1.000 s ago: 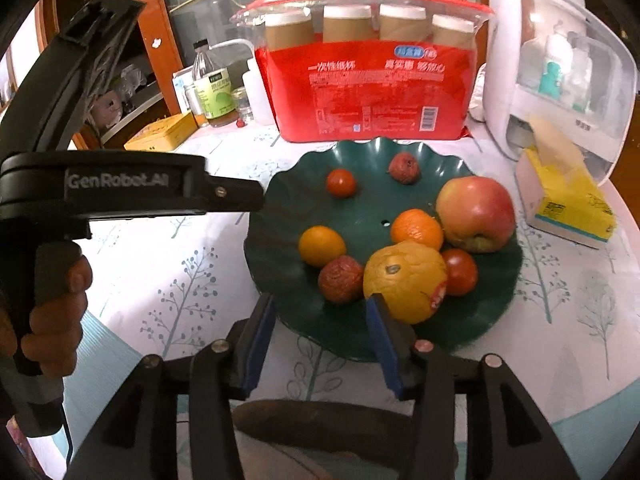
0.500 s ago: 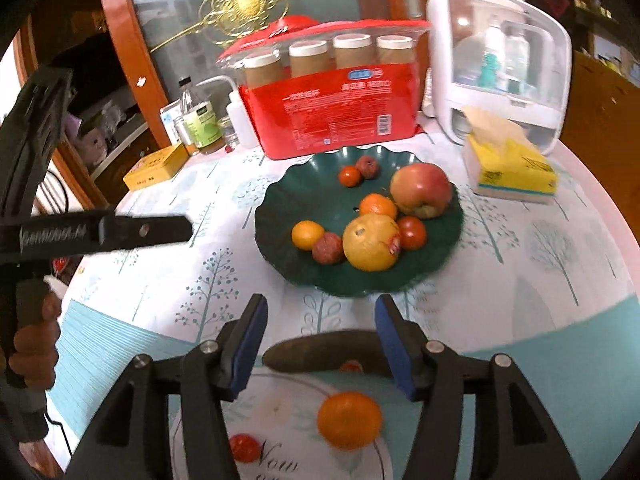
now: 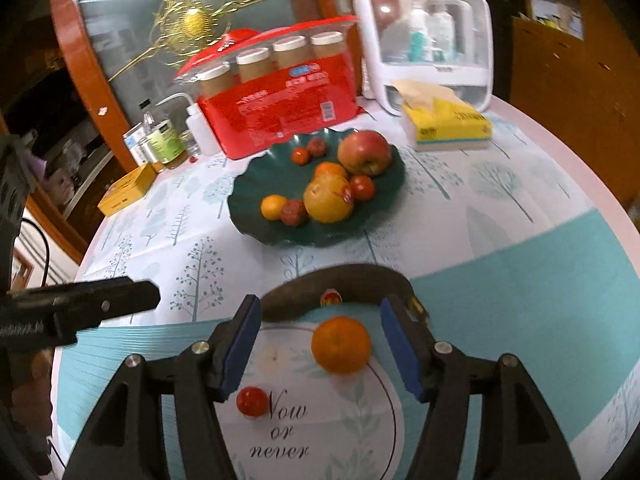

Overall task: Organize fruits
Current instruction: 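Move both tools back toward the white fruit plate, then grasp the last red tomato with the left tool while the right tool grasps the last orange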

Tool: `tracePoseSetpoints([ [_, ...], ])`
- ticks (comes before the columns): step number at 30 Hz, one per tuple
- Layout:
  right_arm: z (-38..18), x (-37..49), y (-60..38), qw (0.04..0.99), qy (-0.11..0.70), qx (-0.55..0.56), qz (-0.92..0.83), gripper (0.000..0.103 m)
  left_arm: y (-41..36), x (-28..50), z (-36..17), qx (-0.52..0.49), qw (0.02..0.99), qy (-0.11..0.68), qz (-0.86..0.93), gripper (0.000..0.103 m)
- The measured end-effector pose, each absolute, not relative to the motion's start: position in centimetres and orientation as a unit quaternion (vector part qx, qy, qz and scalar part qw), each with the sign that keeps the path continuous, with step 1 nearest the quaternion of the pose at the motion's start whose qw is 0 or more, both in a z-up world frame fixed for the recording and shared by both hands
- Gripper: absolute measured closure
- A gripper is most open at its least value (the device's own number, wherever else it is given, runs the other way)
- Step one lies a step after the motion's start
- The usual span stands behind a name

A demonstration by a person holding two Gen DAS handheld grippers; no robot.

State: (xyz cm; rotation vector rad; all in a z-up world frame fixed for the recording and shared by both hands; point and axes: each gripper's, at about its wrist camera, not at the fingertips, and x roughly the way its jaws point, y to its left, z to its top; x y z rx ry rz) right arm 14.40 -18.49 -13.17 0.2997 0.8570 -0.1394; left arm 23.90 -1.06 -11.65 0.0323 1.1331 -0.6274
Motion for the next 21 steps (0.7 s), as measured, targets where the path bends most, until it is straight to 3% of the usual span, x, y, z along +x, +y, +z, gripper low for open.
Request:
tracePoseSetpoints([
  [21, -18.4, 13.8, -19.9, 0.845, 0.471, 0.244, -0.072, 0.040, -4.8, 19.9, -17.8, 0.116, 0.739, 0.572, -0.338, 0.039],
])
